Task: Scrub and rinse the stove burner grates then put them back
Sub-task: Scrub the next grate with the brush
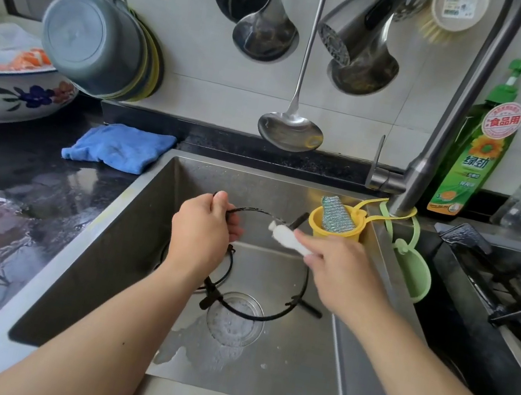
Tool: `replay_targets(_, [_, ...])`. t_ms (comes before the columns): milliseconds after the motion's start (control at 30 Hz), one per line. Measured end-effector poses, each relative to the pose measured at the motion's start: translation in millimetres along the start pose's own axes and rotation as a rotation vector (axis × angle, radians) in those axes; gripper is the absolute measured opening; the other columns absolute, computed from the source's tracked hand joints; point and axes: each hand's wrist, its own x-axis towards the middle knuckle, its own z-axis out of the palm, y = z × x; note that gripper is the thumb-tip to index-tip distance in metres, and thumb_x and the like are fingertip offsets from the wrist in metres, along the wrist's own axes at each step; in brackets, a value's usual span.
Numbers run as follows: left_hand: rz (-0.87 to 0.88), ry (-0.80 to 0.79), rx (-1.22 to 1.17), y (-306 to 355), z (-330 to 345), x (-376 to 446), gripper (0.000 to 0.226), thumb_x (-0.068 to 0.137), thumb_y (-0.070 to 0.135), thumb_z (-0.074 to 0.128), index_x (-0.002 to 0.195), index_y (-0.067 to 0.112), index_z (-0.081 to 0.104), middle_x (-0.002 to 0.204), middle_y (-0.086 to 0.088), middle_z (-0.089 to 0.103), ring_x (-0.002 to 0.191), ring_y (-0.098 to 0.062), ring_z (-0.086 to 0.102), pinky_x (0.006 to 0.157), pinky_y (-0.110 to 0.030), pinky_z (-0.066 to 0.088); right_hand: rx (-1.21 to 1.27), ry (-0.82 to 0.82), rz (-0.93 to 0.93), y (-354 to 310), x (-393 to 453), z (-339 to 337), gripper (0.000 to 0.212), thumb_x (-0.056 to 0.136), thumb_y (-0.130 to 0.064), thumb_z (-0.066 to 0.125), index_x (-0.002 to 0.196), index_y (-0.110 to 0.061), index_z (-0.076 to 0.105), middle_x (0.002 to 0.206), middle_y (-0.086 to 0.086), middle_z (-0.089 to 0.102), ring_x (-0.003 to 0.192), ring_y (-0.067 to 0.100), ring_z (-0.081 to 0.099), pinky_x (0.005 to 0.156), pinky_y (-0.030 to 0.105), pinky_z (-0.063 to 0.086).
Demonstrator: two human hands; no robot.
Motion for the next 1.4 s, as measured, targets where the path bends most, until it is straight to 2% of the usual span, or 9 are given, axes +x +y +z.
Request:
replay_targets(200, [-0.023,0.021,-0.011,0.7,-1.7,0.9,0.038,0.110,0.028,0.040,0.086,0.011,0.064,0.080,-0.014,0.073,0.069,-0.026,0.076,0.074,-0.045,0.063,0.121,0.198,-0.108,-3.3,-1.7,-3.0,0.037,0.100,-0.021,0.059,0.134,-0.034,0.062,0.090,-0.010,0.053,0.083,0.016,0.051,0.071,0.042,0.052])
replay_targets(300, [-0.040,0.028,-0.035,2.1,-3.9,0.3,0.039,0.110,0.029,0.039,0.088,0.009,0.065,0.082,-0.016,0.073,0.069,-0.027,0.075,0.070,-0.041,0.063,0.110,0.292,-0.011,1.3,3.3,-6.6,0.037,0.100,-0.018,0.057,0.133,-0.033,0.063,0.095,-0.006,0.057,0.088,0.020,0.053,0.075,0.041,0.051])
replay_targets(433, [-0.003,0.028,0.032,2.7,-3.5,-1.3,0.040,0.110,0.028,0.038,0.091,0.007,0.067,0.080,-0.012,0.073,0.066,-0.020,0.075,0.063,-0.029,0.060,0.052,0.133,-0.025,-1.2,0.7,-0.9,0.037,0.100,-0.024,0.058,0.134,-0.037,0.061,0.091,-0.007,0.055,0.088,0.019,0.053,0.074,0.044,0.052])
replay_targets(633, [0.025,0.030,0.077,4.9,-3.7,-2.1,0.040,0.110,0.029,0.039,0.089,0.009,0.066,0.079,-0.010,0.073,0.066,-0.019,0.074,0.070,-0.037,0.062,0.068,0.243,0.049,0.3,7.8,-6.8,0.036,0.101,-0.021,0.056,0.135,-0.031,0.063,0.095,-0.004,0.056,0.088,0.020,0.051,0.075,0.041,0.051])
replay_targets(767, [0.052,0.038,0.107,4.3,-4.4,-2.5,0.040,0.109,0.032,0.040,0.085,0.013,0.065,0.075,-0.006,0.072,0.064,-0.018,0.074,0.075,-0.045,0.062,0.006,0.097,-0.023,-5.3,-1.1,-1.8,0.036,0.101,-0.027,0.055,0.135,-0.036,0.061,0.090,-0.006,0.051,0.083,0.017,0.050,0.068,0.042,0.052])
replay_targets(867, [0.074,0.041,0.119,5.1,-4.0,-3.2,0.040,0.109,0.034,0.040,0.084,0.014,0.065,0.075,-0.006,0.072,0.064,-0.018,0.074,0.076,-0.048,0.061,0.029,0.208,0.070,-0.7,6.9,-6.7,0.037,0.102,-0.025,0.054,0.137,-0.032,0.060,0.094,-0.005,0.052,0.085,0.018,0.050,0.069,0.039,0.050])
replay_targets(1000, [0.079,0.045,0.132,6.3,-3.3,-4.2,0.040,0.109,0.034,0.039,0.085,0.015,0.064,0.075,-0.005,0.072,0.063,-0.017,0.073,0.075,-0.047,0.061,-0.006,0.042,-0.030,-6.4,-3.4,1.5,0.037,0.101,-0.027,0.055,0.136,-0.038,0.060,0.093,-0.007,0.051,0.086,0.016,0.051,0.071,0.040,0.052])
replay_targets(1267, [0.058,0.080,0.137,6.8,-6.0,-0.2,0.039,0.109,0.034,0.038,0.085,0.015,0.064,0.074,-0.004,0.071,0.062,-0.015,0.073,0.076,-0.046,0.061,0.090,0.217,-0.064,-11.7,0.0,0.2,0.036,0.100,-0.024,0.058,0.135,-0.030,0.062,0.093,-0.008,0.050,0.083,0.014,0.050,0.068,0.036,0.050])
replay_targets(1400, [0.065,0.056,0.152,4.7,-5.5,-0.9,0.041,0.109,0.035,0.039,0.084,0.015,0.064,0.075,-0.004,0.071,0.062,-0.015,0.073,0.076,-0.046,0.061,0.107,0.247,0.085,-0.9,8.0,-2.6,0.036,0.100,-0.022,0.057,0.135,-0.027,0.064,0.099,-0.006,0.051,0.091,0.016,0.049,0.069,0.030,0.042])
